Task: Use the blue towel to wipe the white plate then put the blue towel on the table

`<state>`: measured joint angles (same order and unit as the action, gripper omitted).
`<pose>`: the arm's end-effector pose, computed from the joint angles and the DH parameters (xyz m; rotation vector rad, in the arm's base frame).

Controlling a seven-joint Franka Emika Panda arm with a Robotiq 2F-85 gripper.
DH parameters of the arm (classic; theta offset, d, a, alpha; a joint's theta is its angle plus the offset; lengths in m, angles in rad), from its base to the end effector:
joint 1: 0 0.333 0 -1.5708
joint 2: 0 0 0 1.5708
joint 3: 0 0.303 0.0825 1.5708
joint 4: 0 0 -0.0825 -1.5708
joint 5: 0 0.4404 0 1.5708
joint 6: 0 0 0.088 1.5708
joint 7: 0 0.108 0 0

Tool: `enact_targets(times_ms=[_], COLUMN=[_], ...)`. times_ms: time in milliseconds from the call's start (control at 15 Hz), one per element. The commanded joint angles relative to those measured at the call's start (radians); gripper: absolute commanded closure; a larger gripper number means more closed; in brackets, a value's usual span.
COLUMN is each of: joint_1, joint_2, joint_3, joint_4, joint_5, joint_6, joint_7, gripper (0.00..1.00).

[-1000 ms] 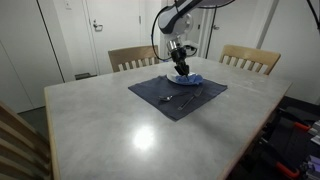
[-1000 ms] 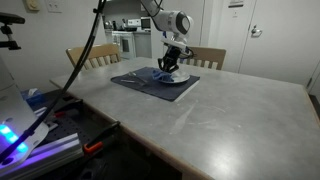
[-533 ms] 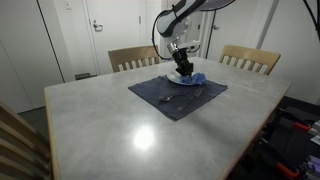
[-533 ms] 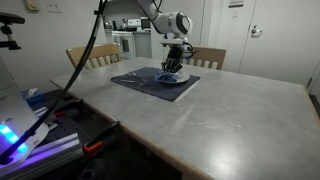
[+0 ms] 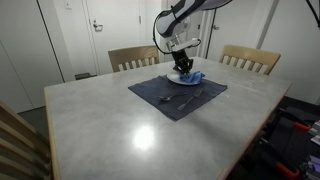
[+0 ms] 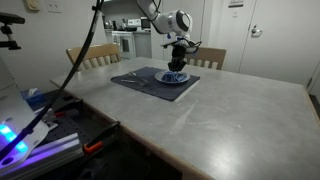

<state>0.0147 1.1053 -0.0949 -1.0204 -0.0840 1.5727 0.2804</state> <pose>0.7433 -0.0498 0.0985 2.7770 -0.4317 -0.7613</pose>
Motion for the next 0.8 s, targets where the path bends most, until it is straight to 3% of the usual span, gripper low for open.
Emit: enact_targets(times_ms=[0, 533, 733], joint_1=[-0.021, -0.021, -0.046], joint_2=[0.008, 0.016, 0.000], joint_3=[0.000, -0.009, 0.019], joint_4=[0.001, 0.018, -0.007], joint_5=[0.057, 0.050, 0.101], joint_6=[0.116, 0.137, 0.205], joint_7=[0.119, 0.231, 0.251], gripper=[0.98, 0.98, 0.98])
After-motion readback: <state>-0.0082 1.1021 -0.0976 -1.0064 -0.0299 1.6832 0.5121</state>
